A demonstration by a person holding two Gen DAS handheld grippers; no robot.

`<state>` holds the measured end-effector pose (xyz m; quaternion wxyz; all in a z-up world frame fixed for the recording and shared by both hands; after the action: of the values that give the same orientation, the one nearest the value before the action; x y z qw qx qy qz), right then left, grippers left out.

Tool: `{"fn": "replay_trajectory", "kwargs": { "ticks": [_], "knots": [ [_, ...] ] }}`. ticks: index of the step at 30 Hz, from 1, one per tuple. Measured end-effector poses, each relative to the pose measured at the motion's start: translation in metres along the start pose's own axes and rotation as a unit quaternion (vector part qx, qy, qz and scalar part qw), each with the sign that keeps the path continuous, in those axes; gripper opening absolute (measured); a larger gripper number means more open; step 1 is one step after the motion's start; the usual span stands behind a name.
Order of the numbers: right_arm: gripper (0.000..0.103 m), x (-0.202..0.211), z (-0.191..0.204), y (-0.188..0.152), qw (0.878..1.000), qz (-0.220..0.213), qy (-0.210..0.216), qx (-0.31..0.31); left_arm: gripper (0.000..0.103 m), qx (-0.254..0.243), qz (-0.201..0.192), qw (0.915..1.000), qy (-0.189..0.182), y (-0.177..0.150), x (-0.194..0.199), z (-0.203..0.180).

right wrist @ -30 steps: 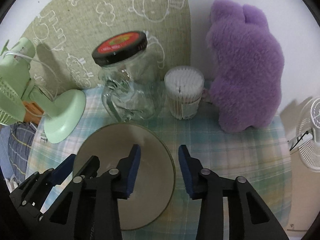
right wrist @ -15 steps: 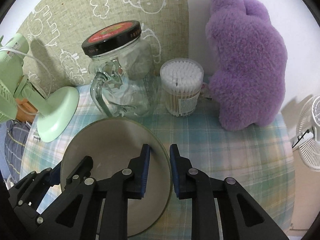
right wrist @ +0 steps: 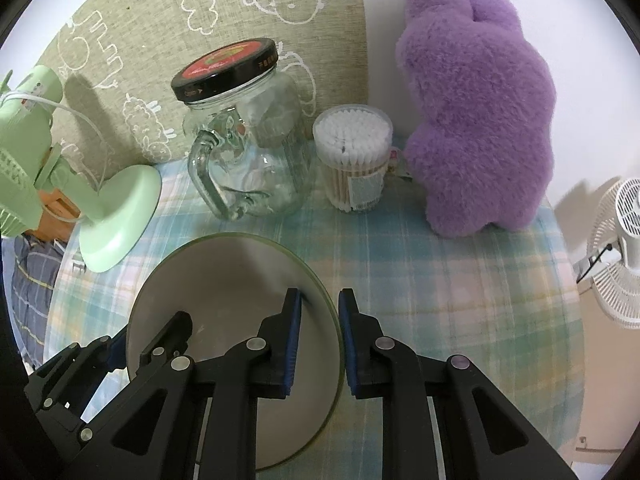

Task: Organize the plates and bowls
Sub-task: 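Lift the grey-green plate with both tools and carry it toward the other grey-green plate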

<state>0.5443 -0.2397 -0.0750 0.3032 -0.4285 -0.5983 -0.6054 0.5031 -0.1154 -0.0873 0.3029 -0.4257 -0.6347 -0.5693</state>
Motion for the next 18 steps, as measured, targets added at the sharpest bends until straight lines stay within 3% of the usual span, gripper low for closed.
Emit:
{"fn": "replay_trajectory", "kwargs": {
  "ticks": [18],
  "knots": [
    [0.022, 0.104, -0.012, -0.036, 0.999, -0.034, -0.008, -0.011, 0.021, -0.009, -0.037, 0.999, -0.026, -0.035, 0.099, -0.012]
  ]
}}
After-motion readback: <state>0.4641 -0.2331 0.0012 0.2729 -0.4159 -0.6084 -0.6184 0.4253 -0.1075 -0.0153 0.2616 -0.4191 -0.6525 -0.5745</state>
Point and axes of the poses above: each gripper's, at about its wrist camera, not at the fingertips, and x roughly against the way its jaws point, z to its left, y to its top, the point moved 2 cm from there along -x, roughly the way its jaws point, and after that the axes turned 15 degrees about -y, right-handed, at the moved point
